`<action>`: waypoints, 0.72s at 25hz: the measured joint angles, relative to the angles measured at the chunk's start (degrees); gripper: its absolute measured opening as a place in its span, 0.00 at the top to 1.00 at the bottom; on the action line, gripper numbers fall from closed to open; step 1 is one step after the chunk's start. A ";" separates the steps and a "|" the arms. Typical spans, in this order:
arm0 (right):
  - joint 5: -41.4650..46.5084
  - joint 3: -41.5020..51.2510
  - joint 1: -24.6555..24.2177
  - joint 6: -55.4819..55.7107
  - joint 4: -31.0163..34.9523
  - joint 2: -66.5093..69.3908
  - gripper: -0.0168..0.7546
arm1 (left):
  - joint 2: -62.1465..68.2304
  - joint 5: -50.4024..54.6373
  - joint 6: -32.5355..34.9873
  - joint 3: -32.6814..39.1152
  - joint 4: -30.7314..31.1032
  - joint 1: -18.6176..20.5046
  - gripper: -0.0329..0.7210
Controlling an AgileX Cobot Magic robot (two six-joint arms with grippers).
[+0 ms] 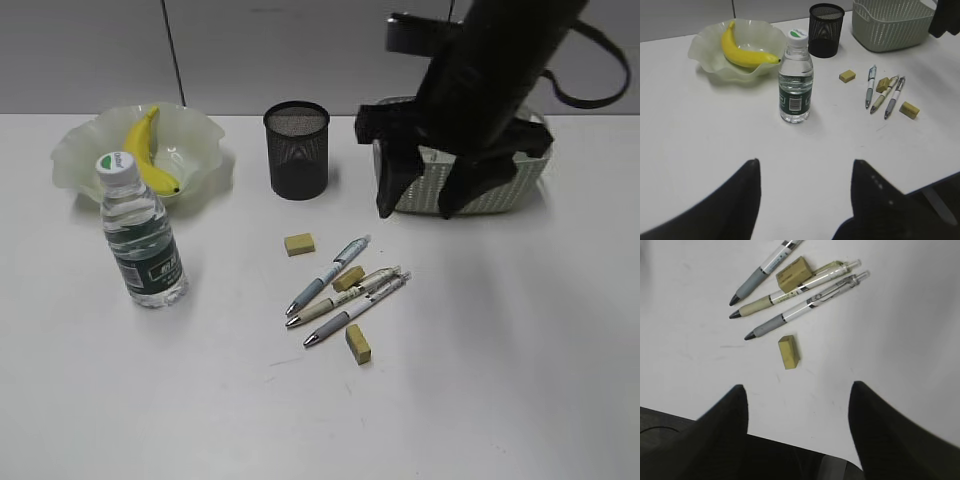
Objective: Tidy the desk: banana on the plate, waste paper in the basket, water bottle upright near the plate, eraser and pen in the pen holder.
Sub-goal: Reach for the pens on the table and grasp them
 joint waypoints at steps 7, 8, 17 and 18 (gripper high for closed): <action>3.86 -9.98 0.56 2.89 0.39 9.49 0.38 | 0.00 0.00 0.00 0.00 0.04 0.00 0.39; 3.93 -10.07 0.56 3.69 0.59 9.94 0.40 | 0.00 0.00 0.00 0.00 0.04 0.00 0.39; 4.10 -10.06 0.56 19.59 4.47 13.66 0.47 | 0.00 0.00 0.00 0.00 0.04 0.00 0.39; 4.10 -10.06 0.56 21.65 4.79 14.14 0.49 | 0.00 0.00 0.00 0.00 0.04 0.00 0.39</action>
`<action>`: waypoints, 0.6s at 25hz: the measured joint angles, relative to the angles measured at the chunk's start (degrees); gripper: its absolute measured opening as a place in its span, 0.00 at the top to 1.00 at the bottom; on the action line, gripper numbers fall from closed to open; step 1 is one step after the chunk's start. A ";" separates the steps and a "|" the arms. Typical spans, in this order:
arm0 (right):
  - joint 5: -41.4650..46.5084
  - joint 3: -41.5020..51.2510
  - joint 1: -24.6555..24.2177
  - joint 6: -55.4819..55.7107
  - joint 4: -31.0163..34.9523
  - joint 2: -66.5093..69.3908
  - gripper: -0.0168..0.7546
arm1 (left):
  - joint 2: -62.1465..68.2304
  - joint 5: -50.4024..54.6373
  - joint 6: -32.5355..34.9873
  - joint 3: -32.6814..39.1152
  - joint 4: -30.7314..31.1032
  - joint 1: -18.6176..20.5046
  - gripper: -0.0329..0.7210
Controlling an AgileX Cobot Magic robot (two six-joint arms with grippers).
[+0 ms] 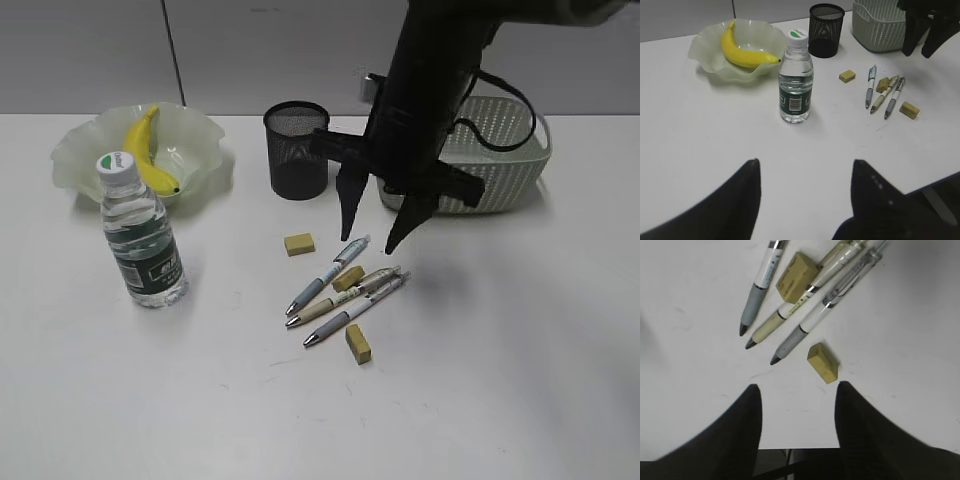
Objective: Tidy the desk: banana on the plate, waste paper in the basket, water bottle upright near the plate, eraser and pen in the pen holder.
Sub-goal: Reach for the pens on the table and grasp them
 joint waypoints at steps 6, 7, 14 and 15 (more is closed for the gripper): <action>-0.52 0.00 0.00 8.18 0.46 3.14 0.56 | 0.00 0.00 0.00 0.00 0.00 0.00 0.39; -0.52 0.00 0.00 8.93 0.41 3.79 0.58 | 0.00 0.00 0.00 0.00 0.00 0.00 0.39; -0.40 0.00 0.64 12.14 0.29 8.40 0.62 | 0.00 0.00 0.00 0.00 0.00 0.00 0.39; -0.40 0.06 0.71 12.19 0.31 9.07 0.62 | 0.00 0.00 0.00 0.00 0.00 0.00 0.39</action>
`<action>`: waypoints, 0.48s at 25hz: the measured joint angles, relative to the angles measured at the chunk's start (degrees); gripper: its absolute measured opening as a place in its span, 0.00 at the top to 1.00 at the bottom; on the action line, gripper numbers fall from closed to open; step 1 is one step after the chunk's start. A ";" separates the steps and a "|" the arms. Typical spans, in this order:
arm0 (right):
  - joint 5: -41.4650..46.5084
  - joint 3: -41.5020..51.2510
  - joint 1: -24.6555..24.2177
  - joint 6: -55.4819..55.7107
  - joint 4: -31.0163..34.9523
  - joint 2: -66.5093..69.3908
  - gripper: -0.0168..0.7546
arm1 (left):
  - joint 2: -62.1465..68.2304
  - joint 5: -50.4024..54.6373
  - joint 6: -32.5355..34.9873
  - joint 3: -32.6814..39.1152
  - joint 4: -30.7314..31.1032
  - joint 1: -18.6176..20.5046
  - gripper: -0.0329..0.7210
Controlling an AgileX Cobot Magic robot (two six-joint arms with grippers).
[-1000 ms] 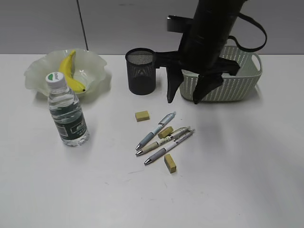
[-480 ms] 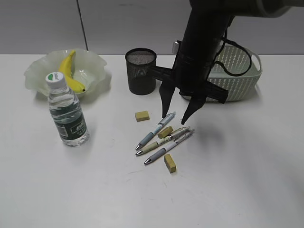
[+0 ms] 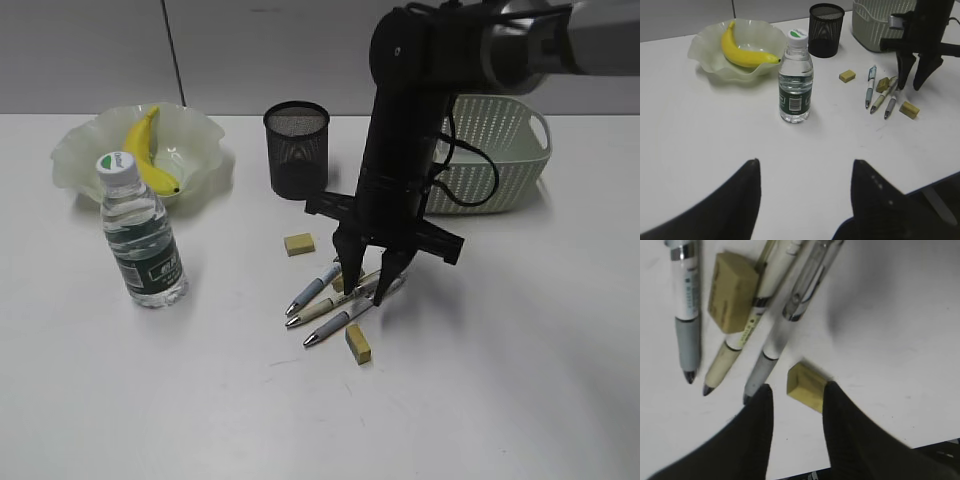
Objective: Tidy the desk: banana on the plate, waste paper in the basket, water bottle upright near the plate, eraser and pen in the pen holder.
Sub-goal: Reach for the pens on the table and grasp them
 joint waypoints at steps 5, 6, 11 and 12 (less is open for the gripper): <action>0.05 0.20 0.04 1.94 -2.76 0.59 0.62 | 0.00 0.00 0.00 0.00 0.00 0.00 0.39; 0.05 0.20 0.04 2.13 -3.17 0.59 0.62 | 0.00 0.00 0.00 0.00 0.00 0.00 0.39; 0.07 0.20 0.04 2.36 -2.88 2.21 0.62 | 0.00 0.00 0.00 0.00 0.00 0.00 0.39; 0.07 0.20 0.04 2.32 -2.58 2.62 0.62 | 0.00 0.00 0.00 0.00 0.00 0.00 0.39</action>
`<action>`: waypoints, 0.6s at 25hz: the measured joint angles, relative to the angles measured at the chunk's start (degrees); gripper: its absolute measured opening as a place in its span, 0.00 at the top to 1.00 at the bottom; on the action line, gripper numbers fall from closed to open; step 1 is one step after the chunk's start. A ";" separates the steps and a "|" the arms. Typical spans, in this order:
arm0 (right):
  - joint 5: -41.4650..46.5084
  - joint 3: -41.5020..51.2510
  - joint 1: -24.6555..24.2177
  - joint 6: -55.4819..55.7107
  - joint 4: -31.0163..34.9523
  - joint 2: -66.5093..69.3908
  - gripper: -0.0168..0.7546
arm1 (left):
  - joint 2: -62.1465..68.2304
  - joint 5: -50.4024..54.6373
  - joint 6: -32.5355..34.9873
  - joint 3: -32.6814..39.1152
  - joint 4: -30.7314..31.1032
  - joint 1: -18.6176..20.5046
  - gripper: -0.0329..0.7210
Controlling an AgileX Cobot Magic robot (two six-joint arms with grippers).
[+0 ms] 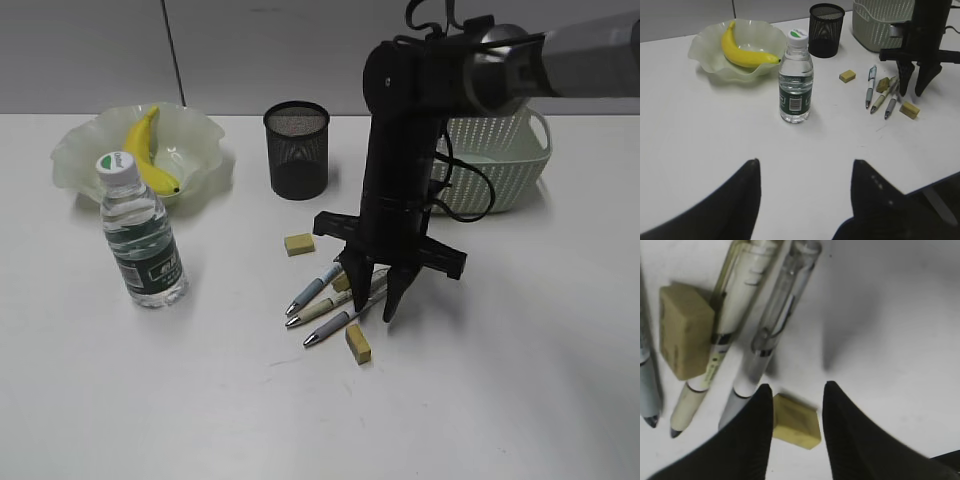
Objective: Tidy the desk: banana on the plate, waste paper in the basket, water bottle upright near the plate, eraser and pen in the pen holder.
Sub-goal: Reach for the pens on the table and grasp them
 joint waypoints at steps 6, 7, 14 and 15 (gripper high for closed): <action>-0.51 -0.28 0.00 0.00 3.21 0.90 0.62 | 0.00 0.00 0.00 0.00 0.00 0.00 0.39; -0.66 -0.67 0.00 -0.06 3.71 0.90 0.62 | 0.00 0.00 0.00 0.00 0.00 0.00 0.39; -0.83 -2.57 0.00 -0.38 1.97 0.90 0.62 | 0.00 0.00 0.00 0.00 0.00 0.00 0.39; -0.83 -2.57 0.00 -0.38 1.22 0.90 0.62 | 0.00 0.00 0.00 0.00 0.00 0.00 0.39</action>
